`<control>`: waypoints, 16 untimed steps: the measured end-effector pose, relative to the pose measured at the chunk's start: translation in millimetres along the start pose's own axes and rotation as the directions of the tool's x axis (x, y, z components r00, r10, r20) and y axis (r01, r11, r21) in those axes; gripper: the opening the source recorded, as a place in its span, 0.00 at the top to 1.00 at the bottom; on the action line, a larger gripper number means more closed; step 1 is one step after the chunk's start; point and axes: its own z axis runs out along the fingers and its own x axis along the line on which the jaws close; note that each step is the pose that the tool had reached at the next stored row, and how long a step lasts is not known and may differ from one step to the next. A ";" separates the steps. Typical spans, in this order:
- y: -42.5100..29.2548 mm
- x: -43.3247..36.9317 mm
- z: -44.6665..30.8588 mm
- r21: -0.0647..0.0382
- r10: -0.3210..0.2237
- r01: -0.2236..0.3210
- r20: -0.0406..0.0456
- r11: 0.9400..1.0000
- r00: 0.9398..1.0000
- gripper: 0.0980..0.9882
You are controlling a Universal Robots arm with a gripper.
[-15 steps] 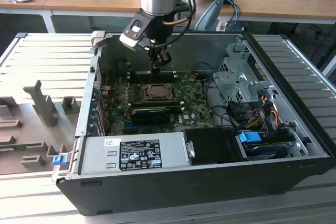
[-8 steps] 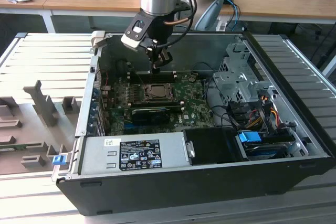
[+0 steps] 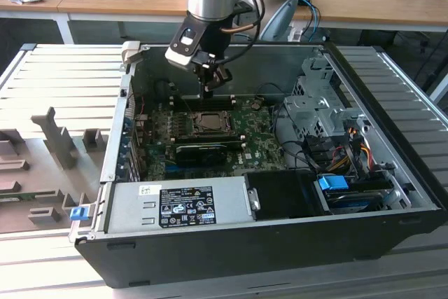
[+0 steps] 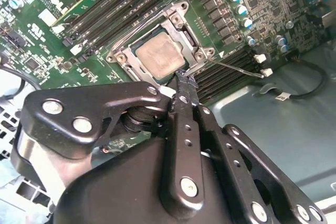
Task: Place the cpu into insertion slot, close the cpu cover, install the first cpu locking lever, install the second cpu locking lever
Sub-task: 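Install the first cpu locking lever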
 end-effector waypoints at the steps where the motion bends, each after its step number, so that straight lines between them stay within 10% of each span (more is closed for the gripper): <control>1: 0.0 -0.1 0.1 0.000 -0.007 0.007 0.000 1.000 1.000 0.99; 16: -0.4 -0.7 -0.1 0.004 -0.109 0.109 -0.002 0.994 0.994 0.99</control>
